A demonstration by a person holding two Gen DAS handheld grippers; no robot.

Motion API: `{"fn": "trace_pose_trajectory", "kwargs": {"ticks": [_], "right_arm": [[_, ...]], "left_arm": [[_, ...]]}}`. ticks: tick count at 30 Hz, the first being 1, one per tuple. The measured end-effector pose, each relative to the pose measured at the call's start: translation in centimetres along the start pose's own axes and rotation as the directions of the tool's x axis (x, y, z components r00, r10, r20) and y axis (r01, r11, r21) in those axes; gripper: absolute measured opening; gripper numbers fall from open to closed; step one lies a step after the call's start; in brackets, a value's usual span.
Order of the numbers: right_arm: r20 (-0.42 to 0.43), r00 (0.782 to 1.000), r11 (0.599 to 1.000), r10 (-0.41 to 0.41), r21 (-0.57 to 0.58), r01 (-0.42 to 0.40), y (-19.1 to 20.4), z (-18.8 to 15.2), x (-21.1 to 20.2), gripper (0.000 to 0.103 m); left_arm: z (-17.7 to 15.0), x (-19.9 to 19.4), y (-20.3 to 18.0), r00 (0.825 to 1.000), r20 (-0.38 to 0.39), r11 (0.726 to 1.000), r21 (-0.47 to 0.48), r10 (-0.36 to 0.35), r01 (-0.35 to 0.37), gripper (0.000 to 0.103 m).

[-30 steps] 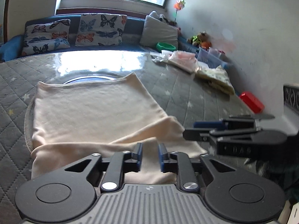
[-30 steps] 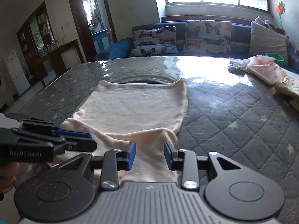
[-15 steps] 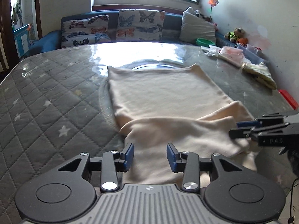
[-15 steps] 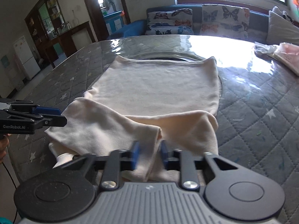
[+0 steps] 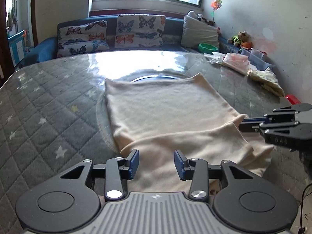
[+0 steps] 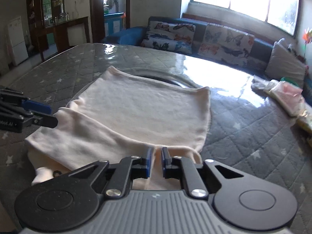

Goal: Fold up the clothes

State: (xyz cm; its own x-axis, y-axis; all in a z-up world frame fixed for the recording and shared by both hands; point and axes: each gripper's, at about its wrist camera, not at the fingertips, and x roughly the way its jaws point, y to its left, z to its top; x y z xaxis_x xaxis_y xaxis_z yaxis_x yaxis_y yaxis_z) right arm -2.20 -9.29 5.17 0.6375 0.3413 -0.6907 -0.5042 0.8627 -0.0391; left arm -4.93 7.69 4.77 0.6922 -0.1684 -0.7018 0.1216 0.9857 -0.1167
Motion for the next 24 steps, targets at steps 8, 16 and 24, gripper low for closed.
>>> {"fn": "trace_pose_trajectory", "kwargs": {"ticks": [8,16,24], "right_arm": [[-0.047,0.993,0.994,0.109,0.001,-0.109,0.8,-0.7,1.6,0.011],[-0.034,0.99,0.991,0.133,-0.015,-0.134,0.7,-1.7,0.1,0.018],[-0.054,0.989,0.986,0.135,-0.087,-0.139,0.6,-3.4,-2.0,0.025]], "left_arm": [[0.0,3.5,0.1,0.998,-0.063,1.0,-0.009,0.003,-0.004,0.038],[-1.0,0.7,-0.4,0.999,-0.037,0.998,0.059,-0.014,0.016,0.038],[-5.1,-3.8,-3.3,0.994,-0.039,0.954,0.278,-0.104,0.111,0.047]]}}
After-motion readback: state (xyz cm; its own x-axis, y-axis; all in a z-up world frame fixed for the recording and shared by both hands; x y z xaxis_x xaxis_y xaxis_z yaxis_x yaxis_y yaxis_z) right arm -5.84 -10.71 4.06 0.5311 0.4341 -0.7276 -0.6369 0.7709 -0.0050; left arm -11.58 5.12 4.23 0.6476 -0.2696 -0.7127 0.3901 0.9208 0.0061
